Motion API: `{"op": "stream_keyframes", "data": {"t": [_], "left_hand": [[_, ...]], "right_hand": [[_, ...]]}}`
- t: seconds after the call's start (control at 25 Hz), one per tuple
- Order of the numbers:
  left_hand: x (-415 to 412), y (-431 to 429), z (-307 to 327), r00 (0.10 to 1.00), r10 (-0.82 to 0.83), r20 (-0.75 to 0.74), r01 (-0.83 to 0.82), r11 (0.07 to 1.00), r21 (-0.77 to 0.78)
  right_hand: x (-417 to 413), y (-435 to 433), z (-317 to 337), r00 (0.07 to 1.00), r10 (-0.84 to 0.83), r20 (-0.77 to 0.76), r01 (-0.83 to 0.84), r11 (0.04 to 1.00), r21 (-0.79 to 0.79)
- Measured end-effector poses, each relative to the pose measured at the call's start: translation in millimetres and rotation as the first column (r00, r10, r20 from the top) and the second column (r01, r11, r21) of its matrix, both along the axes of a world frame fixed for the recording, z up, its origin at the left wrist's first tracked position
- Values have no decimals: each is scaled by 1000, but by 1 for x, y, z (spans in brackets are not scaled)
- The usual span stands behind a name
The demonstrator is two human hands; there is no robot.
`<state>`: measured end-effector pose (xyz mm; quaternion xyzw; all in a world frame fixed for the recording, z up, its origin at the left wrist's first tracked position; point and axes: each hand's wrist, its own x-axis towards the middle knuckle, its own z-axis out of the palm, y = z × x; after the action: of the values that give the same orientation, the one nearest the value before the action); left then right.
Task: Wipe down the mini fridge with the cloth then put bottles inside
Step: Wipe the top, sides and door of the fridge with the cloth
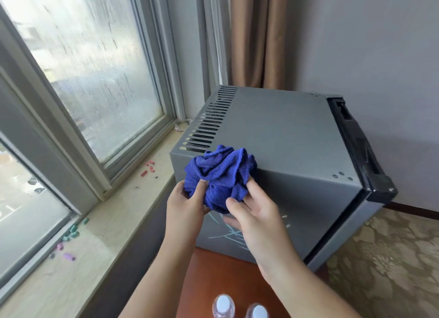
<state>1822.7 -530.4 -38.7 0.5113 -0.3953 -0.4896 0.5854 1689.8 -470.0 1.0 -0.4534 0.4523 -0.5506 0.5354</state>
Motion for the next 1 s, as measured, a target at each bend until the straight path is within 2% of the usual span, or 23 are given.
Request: {"op": "stream_keyframes", "data": {"t": [0.32, 0.44, 0.68, 0.8, 0.92, 1.0], "left_hand": [[37, -15, -6, 1000, 16, 21, -15, 999, -44], [48, -20, -8, 993, 85, -76, -87, 996, -14], [32, -15, -11, 982, 155, -110, -164, 984, -70], [1, -1, -14, 990, 140, -1, -139, 987, -84], [-46, 18, -21, 992, 72, 106, -60, 992, -106], [-81, 33, -28, 996, -31, 88, 37, 997, -67]], "right_hand": [[37, -18, 1, 996, 15, -87, -17, 1000, -19], [49, -24, 3, 992, 35, -125, -35, 999, -4], [36, -20, 1, 996, 56, -69, -55, 998, 17], [2, -4, -4, 999, -35, -32, 36, 998, 43], [-44, 17, -15, 976, -210, 57, 203, 974, 102], [-75, 30, -28, 938, -332, 98, 316, 937, 148]]}}
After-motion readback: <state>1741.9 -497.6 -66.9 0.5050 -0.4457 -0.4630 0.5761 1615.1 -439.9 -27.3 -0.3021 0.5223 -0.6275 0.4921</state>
